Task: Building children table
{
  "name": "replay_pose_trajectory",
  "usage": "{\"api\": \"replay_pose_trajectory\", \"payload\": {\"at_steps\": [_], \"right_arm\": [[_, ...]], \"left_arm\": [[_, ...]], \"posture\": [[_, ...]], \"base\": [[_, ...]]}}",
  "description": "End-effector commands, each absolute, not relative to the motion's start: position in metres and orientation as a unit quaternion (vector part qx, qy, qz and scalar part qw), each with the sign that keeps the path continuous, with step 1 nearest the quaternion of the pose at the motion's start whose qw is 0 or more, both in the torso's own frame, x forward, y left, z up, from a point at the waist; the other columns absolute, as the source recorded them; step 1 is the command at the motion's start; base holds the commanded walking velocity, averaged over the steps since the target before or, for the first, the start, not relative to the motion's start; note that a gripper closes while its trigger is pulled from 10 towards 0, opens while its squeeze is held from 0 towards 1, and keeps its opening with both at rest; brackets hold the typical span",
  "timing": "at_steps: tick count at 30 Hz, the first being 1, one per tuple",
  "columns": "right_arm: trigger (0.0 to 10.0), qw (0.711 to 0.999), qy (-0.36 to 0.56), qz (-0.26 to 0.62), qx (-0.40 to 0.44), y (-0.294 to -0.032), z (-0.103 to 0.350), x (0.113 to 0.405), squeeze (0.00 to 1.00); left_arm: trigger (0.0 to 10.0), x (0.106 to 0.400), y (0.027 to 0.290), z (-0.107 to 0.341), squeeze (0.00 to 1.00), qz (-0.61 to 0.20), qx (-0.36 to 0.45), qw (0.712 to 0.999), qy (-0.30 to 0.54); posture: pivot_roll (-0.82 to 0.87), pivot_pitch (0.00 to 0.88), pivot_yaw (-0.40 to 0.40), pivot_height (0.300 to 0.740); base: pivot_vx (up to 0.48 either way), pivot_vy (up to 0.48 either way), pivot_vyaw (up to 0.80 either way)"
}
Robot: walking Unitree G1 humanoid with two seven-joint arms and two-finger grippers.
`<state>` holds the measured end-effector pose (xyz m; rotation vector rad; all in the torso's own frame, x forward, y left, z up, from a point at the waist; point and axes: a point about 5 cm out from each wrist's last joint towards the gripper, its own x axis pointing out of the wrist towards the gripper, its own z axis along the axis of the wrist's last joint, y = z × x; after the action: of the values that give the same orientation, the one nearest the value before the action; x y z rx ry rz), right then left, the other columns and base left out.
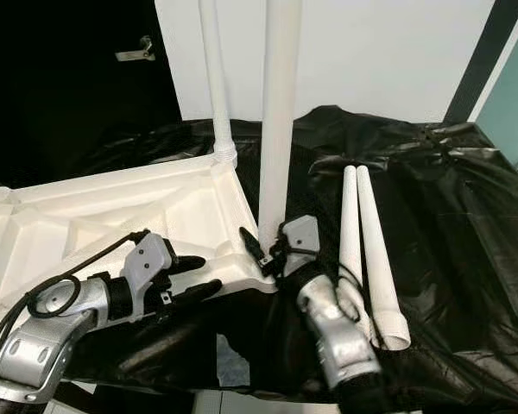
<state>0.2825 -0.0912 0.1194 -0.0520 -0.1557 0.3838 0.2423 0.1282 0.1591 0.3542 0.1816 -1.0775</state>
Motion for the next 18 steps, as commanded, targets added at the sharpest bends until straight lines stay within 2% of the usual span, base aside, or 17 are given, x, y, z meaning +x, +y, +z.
{"api": "replay_pose_trajectory", "payload": {"at_steps": [1,2,5,14,15,18], "right_arm": [[10.0,0.988,-0.007,0.144,-0.052,-0.107,0.091,0.279,0.00],[10.0,0.992,-0.010,0.121,-0.040,-0.106,0.092,0.278,0.00],[10.0,0.991,-0.005,0.132,-0.023,-0.095,0.090,0.273,0.00],[10.0,0.992,-0.018,0.122,-0.009,-0.101,0.094,0.273,0.00],[10.0,0.992,-0.021,0.125,-0.005,-0.102,0.096,0.274,1.00],[10.0,0.992,-0.032,0.120,-0.005,-0.104,0.099,0.274,1.00]], "left_arm": [[10.0,0.243,0.128,0.162,0.00,-0.491,0.170,0.851,0.080],[10.0,0.244,0.128,0.162,0.00,-0.491,0.170,0.851,0.079],[10.0,0.244,0.128,0.162,0.00,-0.490,0.171,0.851,0.079],[10.0,0.246,0.127,0.162,0.00,-0.492,0.172,0.850,0.077],[10.0,0.246,0.127,0.162,0.00,-0.492,0.172,0.850,0.077],[10.0,0.246,0.127,0.161,0.00,-0.493,0.172,0.850,0.077]], "posture": [[0.04,0.000,0.010,0.740],[0.04,0.000,0.009,0.740],[0.04,0.000,0.010,0.740],[0.03,0.000,0.010,0.740],[0.03,0.000,0.010,0.740],[0.03,0.000,0.011,0.740]], "base": [[0.000,0.000,0.00],[0.000,0.000,0.00],[0.000,0.000,0.00],[0.000,0.000,0.00],[0.000,0.000,0.00],[0.000,0.000,0.00]]}}
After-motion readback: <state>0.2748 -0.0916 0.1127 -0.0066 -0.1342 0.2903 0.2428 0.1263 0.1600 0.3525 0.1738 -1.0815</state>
